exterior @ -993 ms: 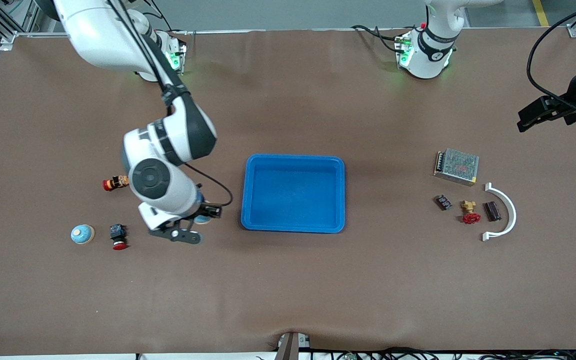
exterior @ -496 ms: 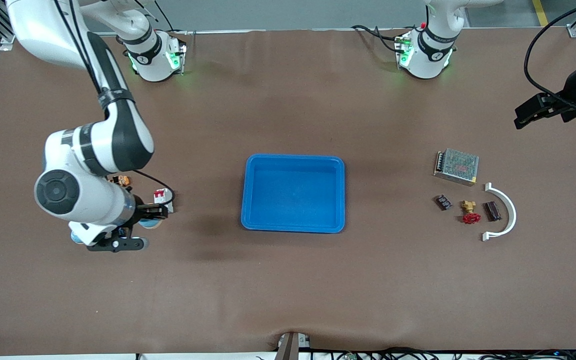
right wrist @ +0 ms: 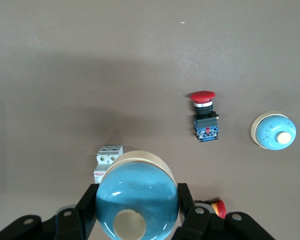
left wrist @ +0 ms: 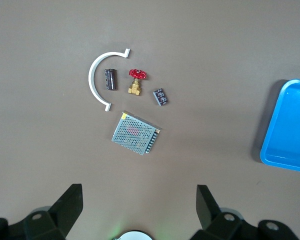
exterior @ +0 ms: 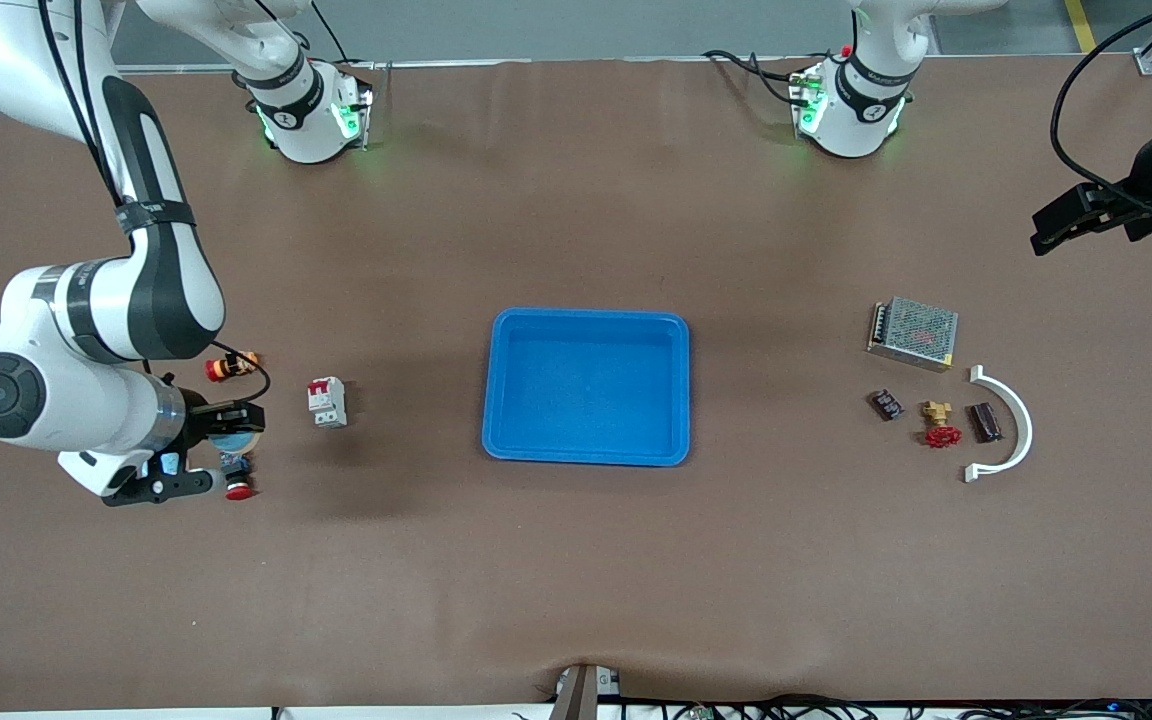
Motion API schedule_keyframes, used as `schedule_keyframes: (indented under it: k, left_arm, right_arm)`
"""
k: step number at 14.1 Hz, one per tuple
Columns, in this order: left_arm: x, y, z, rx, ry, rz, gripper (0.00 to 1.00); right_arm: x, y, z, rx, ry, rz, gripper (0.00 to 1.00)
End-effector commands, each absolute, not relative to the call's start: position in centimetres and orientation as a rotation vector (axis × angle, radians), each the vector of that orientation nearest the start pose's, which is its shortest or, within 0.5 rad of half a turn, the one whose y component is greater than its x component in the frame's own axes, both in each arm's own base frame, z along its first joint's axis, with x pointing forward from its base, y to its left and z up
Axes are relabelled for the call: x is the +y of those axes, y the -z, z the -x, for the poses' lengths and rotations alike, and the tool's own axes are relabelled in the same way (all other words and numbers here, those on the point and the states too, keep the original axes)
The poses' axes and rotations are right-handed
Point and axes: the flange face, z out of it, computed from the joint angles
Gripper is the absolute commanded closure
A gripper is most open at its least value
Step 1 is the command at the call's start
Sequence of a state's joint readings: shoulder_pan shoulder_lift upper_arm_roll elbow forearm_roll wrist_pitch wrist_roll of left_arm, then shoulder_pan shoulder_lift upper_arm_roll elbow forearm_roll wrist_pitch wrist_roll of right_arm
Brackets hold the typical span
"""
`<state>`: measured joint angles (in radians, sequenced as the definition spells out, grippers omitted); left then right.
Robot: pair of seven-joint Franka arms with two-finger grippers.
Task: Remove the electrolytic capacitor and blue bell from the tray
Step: 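Carry the second bell with the right gripper toward the first bell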
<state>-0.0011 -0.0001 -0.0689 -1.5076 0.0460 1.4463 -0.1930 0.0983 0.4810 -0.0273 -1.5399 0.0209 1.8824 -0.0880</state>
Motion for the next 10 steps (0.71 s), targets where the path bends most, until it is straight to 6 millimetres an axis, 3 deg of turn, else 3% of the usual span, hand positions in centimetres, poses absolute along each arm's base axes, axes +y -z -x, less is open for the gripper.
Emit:
schedule_keyframes:
  k: [1,7,10]
  left_arm:
    - [-3.2,-64.6,-52.9,-0.176,-0.100,3.095,0.00]
    - [-3.8,-64.4,-52.9,-0.159,-0.107,3.095,0.00]
    - [-3.8,-64.2,-53.1,-0.159,-0.109,3.094,0.00]
  right_arm:
    - [5.0,-34.3,-63.2,-0.287,-0.170,3.137,0.46]
    - [1.9,-27.3,-58.7,-0.269,-0.069,3.139,0.46]
    - [1.4,-26.6,-58.2,-0.274,-0.078,3.137,0.46]
